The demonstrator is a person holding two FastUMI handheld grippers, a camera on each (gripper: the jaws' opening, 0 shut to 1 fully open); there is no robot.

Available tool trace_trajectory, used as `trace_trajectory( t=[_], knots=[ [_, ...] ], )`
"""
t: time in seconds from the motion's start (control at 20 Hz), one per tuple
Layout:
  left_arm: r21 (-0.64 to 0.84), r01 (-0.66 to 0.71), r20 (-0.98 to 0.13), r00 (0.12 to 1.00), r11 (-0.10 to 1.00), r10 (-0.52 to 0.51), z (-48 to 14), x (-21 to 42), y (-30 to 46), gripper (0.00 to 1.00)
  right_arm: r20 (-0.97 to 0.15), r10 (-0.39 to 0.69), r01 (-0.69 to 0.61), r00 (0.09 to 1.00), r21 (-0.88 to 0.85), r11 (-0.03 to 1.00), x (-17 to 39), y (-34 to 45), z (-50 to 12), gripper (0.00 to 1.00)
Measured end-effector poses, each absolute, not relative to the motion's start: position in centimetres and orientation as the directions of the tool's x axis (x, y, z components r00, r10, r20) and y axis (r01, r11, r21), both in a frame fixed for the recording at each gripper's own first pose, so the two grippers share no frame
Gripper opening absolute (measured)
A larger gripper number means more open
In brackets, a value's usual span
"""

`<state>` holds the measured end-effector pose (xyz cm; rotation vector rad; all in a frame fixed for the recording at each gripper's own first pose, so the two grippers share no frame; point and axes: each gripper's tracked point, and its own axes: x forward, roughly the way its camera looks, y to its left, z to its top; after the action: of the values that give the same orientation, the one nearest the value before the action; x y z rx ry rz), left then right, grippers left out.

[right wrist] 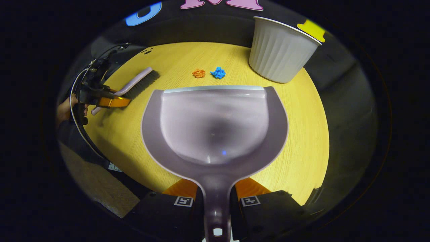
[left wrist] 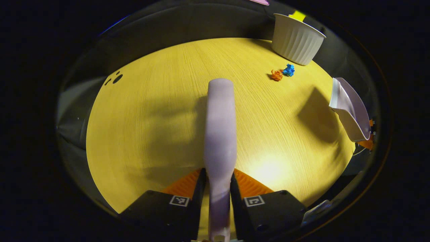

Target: Pick up the small broom and dustpan from the desktop, sweep the trash into the dustpan with the broom, and then empty the trash into the garbage bin.

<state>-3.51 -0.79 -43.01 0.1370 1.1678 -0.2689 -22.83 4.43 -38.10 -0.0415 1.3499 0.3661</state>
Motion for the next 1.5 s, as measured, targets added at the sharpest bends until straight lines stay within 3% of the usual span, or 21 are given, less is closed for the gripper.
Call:
trace_trajectory(
  t=[0.1,0.15,0.2,0.25,0.3,0.4,0.65,0.7,1.0,1.1,1.25,1.35,1.45,1.5],
  knots=[
    [-0.025,0.282,-0.919,0.371,0.959,-0.133,-42.9,-3.0,-0.6,0.31,-0.965,0.233,-0.315,0.123,0.184,0.931,-22.9,4.4,-37.8,0.32],
    [-0.033,0.290,-0.916,0.375,0.957,-0.145,-42.8,-2.6,-0.9,0.31,-0.968,0.231,-0.337,0.094,0.187,0.923,-22.7,4.3,-37.8,0.41],
    [-0.043,0.302,-0.906,0.390,0.952,-0.164,-42.2,-1.9,-1.5,0.29,-0.972,0.227,-0.363,0.068,0.188,0.913,-22.5,4.0,-37.8,0.32],
    [-0.047,0.320,-0.894,0.408,0.946,-0.183,-41.6,-1.0,-2.1,0.27,-0.974,0.222,-0.384,0.050,0.186,0.904,-22.0,3.8,-38.0,0.37],
    [-0.043,0.339,-0.887,0.420,0.940,-0.192,-40.9,-0.2,-2.6,0.28,-0.976,0.215,-0.401,0.037,0.182,0.898,-21.3,3.4,-38.4,0.41],
    [-0.025,0.372,-0.873,0.443,0.928,-0.201,-40.0,1.8,-3.7,0.28,-0.978,0.208,-0.421,0.013,0.183,0.888,-20.1,2.8,-39.3,0.41],
    [-0.008,0.418,-0.856,0.467,0.908,-0.223,-38.5,5.9,-7.1,0.28,-0.980,0.191,-0.450,-0.047,0.191,0.872,-19.2,1.5,-41.3,0.32],
    [-0.009,0.427,-0.856,0.464,0.904,-0.228,-38.5,6.5,-7.9,0.28,-0.981,0.187,-0.457,-0.054,0.191,0.869,-19.2,1.3,-41.5,0.36],
    [-0.008,0.518,-0.875,0.410,0.855,-0.257,-40.1,9.0,-13.3,0.28,-0.976,0.201,-0.495,-0.087,0.218,0.841,-19.2,1.4,-43.0,0.36],
    [-0.005,0.537,-0.883,0.394,0.844,-0.256,-40.5,9.7,-14.8,0.28,-0.971,0.220,-0.493,-0.089,0.235,0.838,-19.0,1.6,-43.3,0.32],
    [-0.020,0.579,-0.892,0.358,0.815,-0.276,-40.3,10.0,-17.2,0.28,-0.969,0.236,-0.493,-0.078,0.244,0.835,-18.4,1.5,-43.9,0.36],
    [-0.034,0.623,-0.895,0.329,0.782,-0.300,-39.5,9.7,-18.7,0.28,-0.968,0.242,-0.497,-0.068,0.243,0.833,-17.8,1.2,-44.4,0.32],
    [-0.079,0.657,-0.895,0.285,0.750,-0.344,-38.5,8.8,-20.5,0.28,-0.966,0.251,-0.497,-0.062,0.248,0.832,-17.7,1.3,-44.6,0.41],
    [-0.114,0.668,-0.893,0.256,0.736,-0.370,-37.9,7.9,-21.4,0.26,-0.965,0.254,-0.500,-0.058,0.249,0.830,-17.8,1.3,-44.5,0.37]
  ],
)
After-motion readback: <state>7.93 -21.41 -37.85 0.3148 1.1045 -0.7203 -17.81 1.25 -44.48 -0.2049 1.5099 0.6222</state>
